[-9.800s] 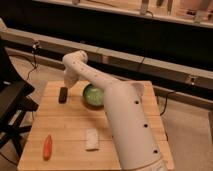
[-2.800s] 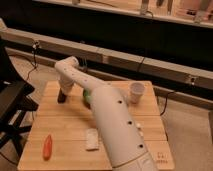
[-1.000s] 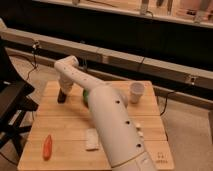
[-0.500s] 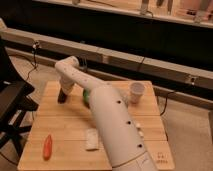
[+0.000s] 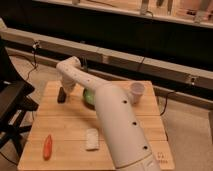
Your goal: Push the eraser across the table
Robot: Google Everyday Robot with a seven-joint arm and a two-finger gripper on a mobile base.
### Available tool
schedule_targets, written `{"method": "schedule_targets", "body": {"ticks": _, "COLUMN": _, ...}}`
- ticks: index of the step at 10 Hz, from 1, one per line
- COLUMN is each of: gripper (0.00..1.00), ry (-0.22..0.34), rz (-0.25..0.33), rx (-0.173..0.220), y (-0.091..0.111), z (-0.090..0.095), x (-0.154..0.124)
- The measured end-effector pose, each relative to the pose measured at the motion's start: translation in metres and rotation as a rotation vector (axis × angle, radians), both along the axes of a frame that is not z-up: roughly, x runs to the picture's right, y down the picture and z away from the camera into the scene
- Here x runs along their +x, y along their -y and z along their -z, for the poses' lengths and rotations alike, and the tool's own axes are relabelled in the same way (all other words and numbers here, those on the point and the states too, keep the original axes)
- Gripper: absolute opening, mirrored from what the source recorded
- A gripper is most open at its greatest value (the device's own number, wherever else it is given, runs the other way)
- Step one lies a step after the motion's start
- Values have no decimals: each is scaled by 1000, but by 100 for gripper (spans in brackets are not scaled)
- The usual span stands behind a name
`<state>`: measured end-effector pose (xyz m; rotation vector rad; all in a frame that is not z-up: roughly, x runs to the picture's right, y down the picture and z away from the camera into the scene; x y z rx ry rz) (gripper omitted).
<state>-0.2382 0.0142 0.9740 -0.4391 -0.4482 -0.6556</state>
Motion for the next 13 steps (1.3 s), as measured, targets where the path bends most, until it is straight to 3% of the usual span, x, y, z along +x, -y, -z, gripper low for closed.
{"method": "schedule_targets", "body": {"ticks": 2, "gripper": 15, "ry": -7, "rz": -12, "rx": -11, "y": 0, "z": -2, "x": 3}}
{"method": "schedule_targets", "body": {"ticks": 7, "gripper": 15, "ry": -20, "rz": -13, "rx": -89, "y": -15, "z": -30, "x": 5}}
{"method": "schedule_targets", "body": {"ticks": 10, "gripper": 15, "ry": -12, "rz": -2, "rx": -105, "y": -15, "z": -35, "x": 1}}
{"method": "schedule_targets", "body": {"ticks": 11, "gripper": 17, "ry": -11, "rz": -2, "rx": -104, "y": -14, "z": -35, "x": 1}}
{"method": "schedule_targets", "body": {"ticks": 13, "gripper": 37, "ry": -11, "rz": -1, "rx": -103, "y": -14, "z": -34, "x": 1}}
